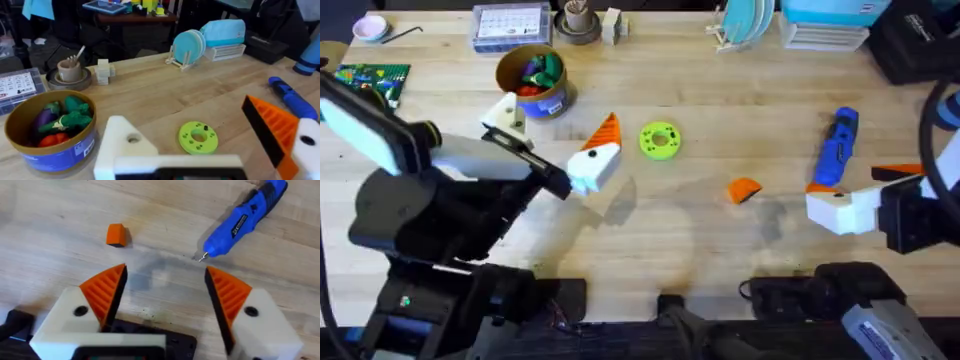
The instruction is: Pick up the gripper from the table and insert it into the empty holder that is missing its gripper. Then pick up a screw, insert it into the mounting hole, and use the screwdriver to tighten it. Finally, clean up the table by picking up the vegetable and placing it into the bucket.
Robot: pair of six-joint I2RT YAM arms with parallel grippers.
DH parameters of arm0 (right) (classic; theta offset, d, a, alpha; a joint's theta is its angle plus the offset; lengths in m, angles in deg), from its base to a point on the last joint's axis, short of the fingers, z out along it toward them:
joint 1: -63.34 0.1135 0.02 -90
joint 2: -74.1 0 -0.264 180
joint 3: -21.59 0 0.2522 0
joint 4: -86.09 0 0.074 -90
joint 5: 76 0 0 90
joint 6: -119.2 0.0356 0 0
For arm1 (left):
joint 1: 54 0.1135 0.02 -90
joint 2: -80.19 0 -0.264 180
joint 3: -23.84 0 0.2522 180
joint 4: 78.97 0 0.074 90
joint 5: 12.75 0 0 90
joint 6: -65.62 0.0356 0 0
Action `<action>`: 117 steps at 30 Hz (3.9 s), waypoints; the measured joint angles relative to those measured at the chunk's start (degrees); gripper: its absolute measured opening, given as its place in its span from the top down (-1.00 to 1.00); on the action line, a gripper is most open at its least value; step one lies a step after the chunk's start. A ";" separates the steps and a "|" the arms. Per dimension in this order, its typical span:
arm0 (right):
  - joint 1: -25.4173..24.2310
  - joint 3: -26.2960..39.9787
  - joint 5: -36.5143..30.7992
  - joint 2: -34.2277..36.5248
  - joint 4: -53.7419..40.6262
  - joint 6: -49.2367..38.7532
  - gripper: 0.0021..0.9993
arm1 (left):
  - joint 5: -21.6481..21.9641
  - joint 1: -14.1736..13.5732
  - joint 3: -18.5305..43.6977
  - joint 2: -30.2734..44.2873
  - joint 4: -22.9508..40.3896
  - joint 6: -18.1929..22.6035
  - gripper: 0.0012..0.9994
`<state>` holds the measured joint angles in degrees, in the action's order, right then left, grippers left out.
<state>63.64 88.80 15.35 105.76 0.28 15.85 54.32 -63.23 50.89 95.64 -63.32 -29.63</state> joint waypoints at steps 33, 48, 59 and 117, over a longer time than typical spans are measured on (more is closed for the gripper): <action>0.00 0.00 0.00 0.00 0.00 0.01 -0.99 | -8.59 -10.80 -10.81 -15.14 5.85 1.50 -0.99; 0.00 0.00 0.02 0.00 0.00 0.01 -0.99 | -21.48 -13.14 -10.77 -15.16 6.31 3.78 -0.99; 0.00 0.00 0.01 0.00 0.00 0.01 -0.99 | -22.52 -13.14 -10.77 -15.14 6.45 3.96 -0.99; 17.70 12.28 1.86 35.02 -5.79 11.56 -0.99 | -22.52 -13.14 -10.77 -15.16 6.47 3.98 -0.99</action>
<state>81.34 101.08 17.21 140.78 -5.51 27.41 31.80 -76.37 40.13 80.49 -56.85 -25.66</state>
